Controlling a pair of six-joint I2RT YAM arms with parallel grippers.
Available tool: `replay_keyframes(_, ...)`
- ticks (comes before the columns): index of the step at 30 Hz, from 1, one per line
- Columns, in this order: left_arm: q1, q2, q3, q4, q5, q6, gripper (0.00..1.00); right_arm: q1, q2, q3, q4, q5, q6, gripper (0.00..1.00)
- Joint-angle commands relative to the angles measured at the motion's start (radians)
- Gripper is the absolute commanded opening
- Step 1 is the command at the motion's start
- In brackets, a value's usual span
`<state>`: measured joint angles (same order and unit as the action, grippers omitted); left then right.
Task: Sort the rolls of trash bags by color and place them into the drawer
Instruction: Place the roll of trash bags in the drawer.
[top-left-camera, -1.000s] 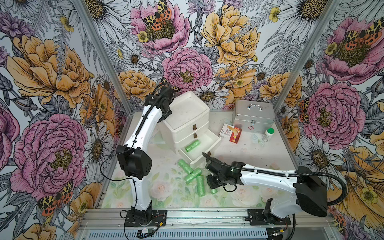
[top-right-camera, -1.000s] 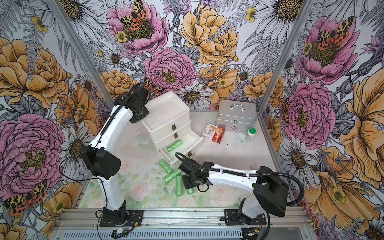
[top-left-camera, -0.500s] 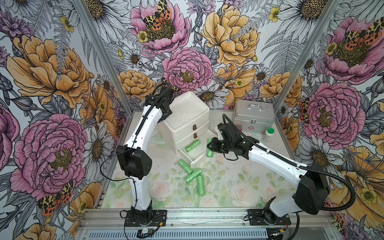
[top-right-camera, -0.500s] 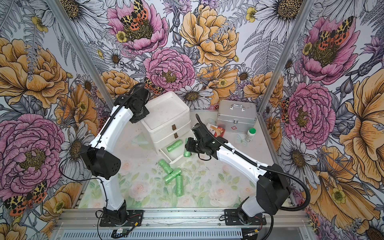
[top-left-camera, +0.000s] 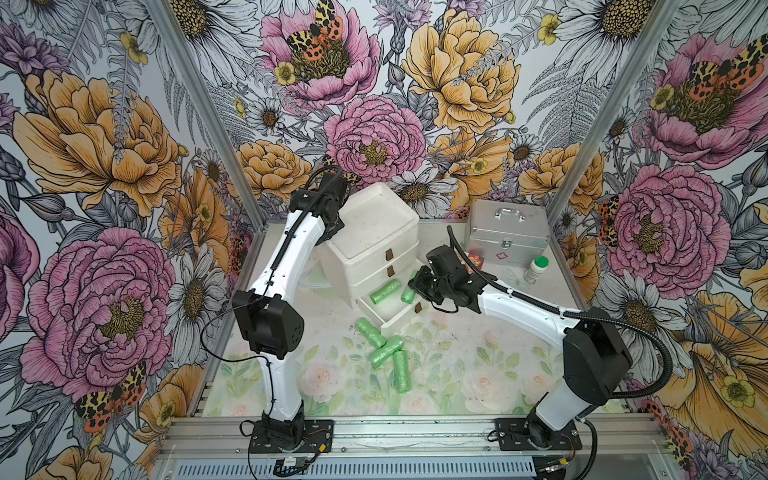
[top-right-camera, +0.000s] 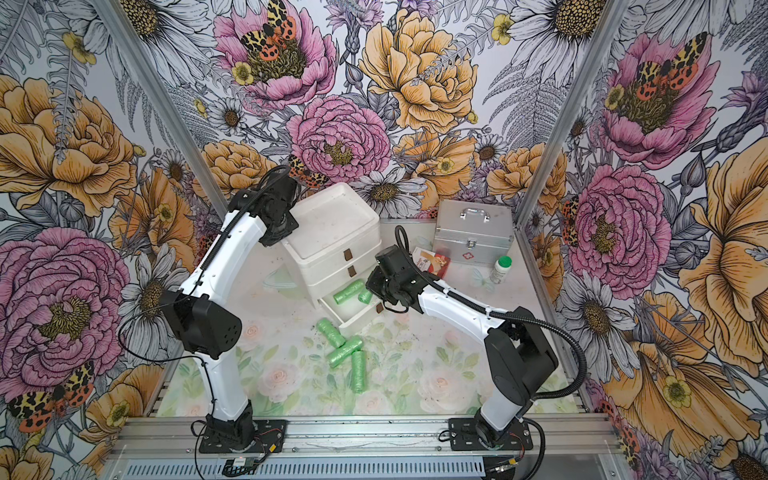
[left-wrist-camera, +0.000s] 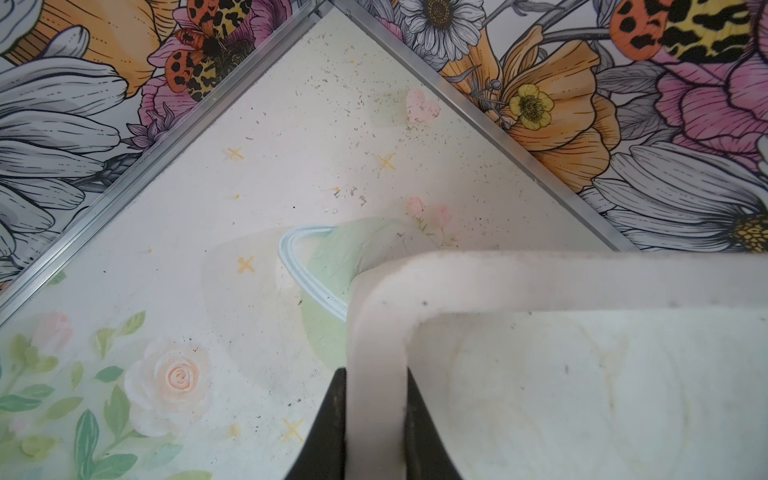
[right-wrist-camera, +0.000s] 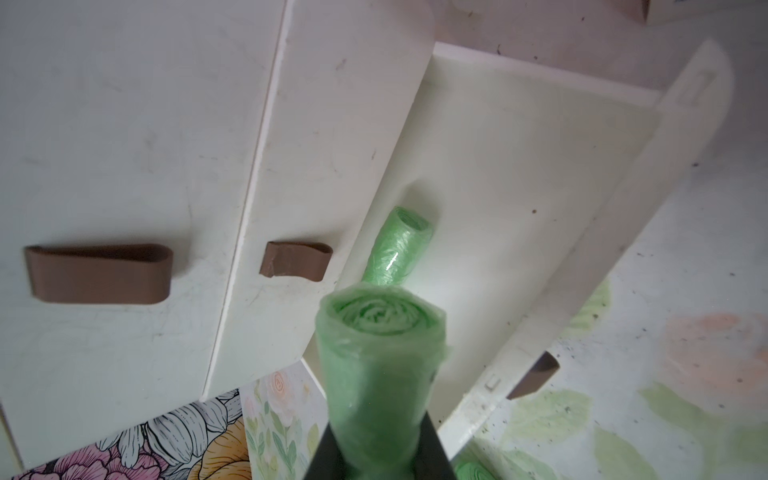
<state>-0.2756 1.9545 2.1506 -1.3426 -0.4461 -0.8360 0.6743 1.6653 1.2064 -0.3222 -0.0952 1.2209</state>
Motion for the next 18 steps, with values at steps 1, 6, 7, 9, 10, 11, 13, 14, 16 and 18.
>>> replay_keyframes(1,-0.039,0.07,-0.035,-0.121,0.191,-0.04,0.0,0.023,0.049,0.046,0.043,0.034,0.091,0.2)
replay_keyframes(6,-0.04,0.067,-0.04,-0.121,0.188,-0.035,0.0,0.031,0.096,0.075,0.046,0.048,0.107,0.21)
replay_keyframes(7,-0.039,0.066,-0.042,-0.121,0.187,-0.034,0.0,0.031,0.101,0.076,0.047,0.053,0.109,0.21)
replay_keyframes(9,-0.036,0.062,-0.045,-0.121,0.185,-0.034,0.0,0.032,0.108,0.075,0.048,0.053,0.114,0.22)
replay_keyframes(10,-0.036,0.061,-0.046,-0.121,0.185,-0.034,0.0,0.033,0.111,0.074,0.047,0.049,0.117,0.24)
replay_keyframes(11,-0.034,0.061,-0.047,-0.121,0.185,-0.034,0.0,0.035,0.114,0.076,0.047,0.049,0.115,0.25)
replay_keyframes(13,-0.034,0.063,-0.049,-0.121,0.186,-0.034,0.0,0.04,0.119,0.077,0.047,0.049,0.111,0.31)
replay_keyframes(14,-0.033,0.064,-0.05,-0.121,0.187,-0.035,0.0,0.042,0.123,0.077,0.047,0.048,0.108,0.34)
replay_keyframes(16,-0.036,0.067,-0.051,-0.121,0.188,-0.035,0.0,0.042,0.13,0.079,0.046,0.04,0.104,0.44)
replay_keyframes(18,-0.037,0.066,-0.049,-0.12,0.188,-0.034,0.0,0.044,0.137,0.082,0.047,0.03,0.095,0.55)
